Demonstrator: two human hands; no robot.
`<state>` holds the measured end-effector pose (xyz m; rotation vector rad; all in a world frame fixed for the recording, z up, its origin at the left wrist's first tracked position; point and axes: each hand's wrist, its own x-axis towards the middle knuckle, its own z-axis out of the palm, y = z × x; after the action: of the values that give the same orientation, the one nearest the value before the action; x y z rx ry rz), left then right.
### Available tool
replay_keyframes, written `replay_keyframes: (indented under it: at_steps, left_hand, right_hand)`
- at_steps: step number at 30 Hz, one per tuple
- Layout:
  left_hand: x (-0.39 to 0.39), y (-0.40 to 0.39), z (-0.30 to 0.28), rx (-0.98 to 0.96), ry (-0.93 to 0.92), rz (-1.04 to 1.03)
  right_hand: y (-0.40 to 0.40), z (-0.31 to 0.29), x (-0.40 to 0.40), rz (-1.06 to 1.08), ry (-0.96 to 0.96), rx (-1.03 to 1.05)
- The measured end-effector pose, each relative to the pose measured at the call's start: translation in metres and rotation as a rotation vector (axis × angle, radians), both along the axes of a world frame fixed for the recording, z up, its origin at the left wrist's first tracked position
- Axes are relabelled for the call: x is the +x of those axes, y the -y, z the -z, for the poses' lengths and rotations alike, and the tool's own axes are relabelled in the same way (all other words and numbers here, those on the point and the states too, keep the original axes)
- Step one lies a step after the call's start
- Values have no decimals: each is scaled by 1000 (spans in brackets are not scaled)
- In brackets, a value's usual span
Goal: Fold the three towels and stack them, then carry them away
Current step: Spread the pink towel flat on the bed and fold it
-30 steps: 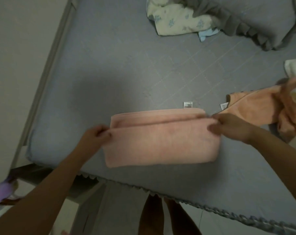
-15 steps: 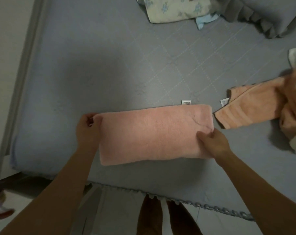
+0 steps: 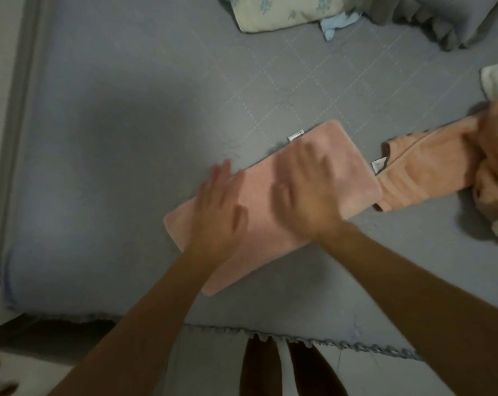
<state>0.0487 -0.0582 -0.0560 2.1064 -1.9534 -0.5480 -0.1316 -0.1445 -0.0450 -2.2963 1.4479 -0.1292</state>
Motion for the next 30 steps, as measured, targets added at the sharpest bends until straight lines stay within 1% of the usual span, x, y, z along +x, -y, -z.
replay_keyframes:
  at_steps: [1,2,4,5,8,10,11,13,15,17,18,19,20,21,22,23,24,25,27,29,30]
  left_hand:
    - [-11,-6,9,29,26,60]
    - [-15,-14,19,85,62,85]
    - [-5,-36,43,187,158,81]
    - [5,-49,54,194,192,74]
    - [39,-78,71,198,241,42]
    - [54,-92,64,228,238,0]
    - [58,-96,56,241,226,-19]
    - [58,-93,37,250,178,-61]
    - [54,-68,22,241,104,-128]
    - [47,-32,11,221,-55,-251]
    - [44,-13,8,242,-148,-328]
    - [43,4,8,295,-209,-392]
    - [43,17,10,362,-232,-431]
    - [44,27,12,421,-231,-440]
    - [46,32,16,476,-229,-433]
    - [49,35,18,533,-235,-423]
    - [52,35,19,592,-242,-413]
    - [55,32,19,651,-252,-401]
    - [55,13,16,749,-292,-415]
    - [39,-21,12,794,-398,-504]
    - [26,-41,11,796,-503,-574]
  right_hand:
    - [-21,9,15,-112,-5,33]
    - [-40,19,25,-202,-54,55]
    - [-58,44,21,-307,-208,57]
    - [-53,54,9,-334,-253,35]
    - [-19,66,-50,-289,-323,-39]
    - [0,60,-87,-246,-362,-41]
    - [6,54,-98,-202,-384,-24]
    - [9,39,-104,-45,-386,19]
    - [1,21,-101,95,-297,21]
    - [-19,5,-99,236,-181,-23]
    - [-32,0,-98,360,-102,1]
    - [-45,-4,-97,519,-1,85]
    - [-58,-7,-95,688,101,241]
    - [-68,-10,-91,822,176,480]
    - [-76,-11,-87,884,231,748]
    - [-83,-11,-83,903,298,994]
    - [-87,-10,-80,884,367,1161]
    - [-86,-8,-77,850,422,1238]
    - [-74,0,-74,827,488,1208]
    - [-53,8,-70,837,496,1045]
    - [-43,10,-70,834,462,936]
